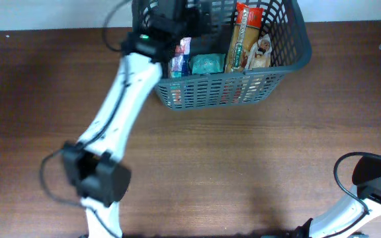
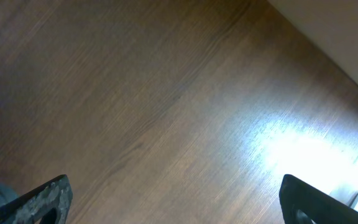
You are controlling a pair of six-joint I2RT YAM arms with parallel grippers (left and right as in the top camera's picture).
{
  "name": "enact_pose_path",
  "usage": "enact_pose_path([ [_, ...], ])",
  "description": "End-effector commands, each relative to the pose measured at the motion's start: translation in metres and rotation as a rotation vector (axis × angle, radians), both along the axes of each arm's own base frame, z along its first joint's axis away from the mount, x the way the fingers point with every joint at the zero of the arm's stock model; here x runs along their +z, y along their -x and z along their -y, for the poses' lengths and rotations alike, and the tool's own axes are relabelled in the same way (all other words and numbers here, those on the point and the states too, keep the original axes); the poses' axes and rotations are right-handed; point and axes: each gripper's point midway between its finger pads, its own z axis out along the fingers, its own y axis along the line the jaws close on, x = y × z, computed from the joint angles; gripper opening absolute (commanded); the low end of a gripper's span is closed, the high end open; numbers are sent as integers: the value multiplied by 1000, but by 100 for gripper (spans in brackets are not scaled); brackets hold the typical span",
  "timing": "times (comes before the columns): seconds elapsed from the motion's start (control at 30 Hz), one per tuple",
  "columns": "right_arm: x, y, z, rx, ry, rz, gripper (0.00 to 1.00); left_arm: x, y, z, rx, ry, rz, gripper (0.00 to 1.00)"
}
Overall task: Pack container
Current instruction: 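Open the left gripper to drop the pouch into the basket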
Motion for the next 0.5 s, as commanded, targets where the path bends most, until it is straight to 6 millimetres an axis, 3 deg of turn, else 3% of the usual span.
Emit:
enact_pose_path([
  [0.0, 3, 2, 0, -10, 0, 10, 99, 111, 55, -49, -3, -59, 180, 99],
  [0.07, 3, 2, 0, -10, 0, 10, 99, 125, 79, -75, 36, -94, 167, 99],
  [0.2, 3, 2, 0, -10, 0, 10, 99, 135, 126, -108, 66, -135, 108, 99],
  [0.47, 3, 2, 0, -10, 0, 10, 99, 129, 222, -142, 81, -181, -48, 99],
])
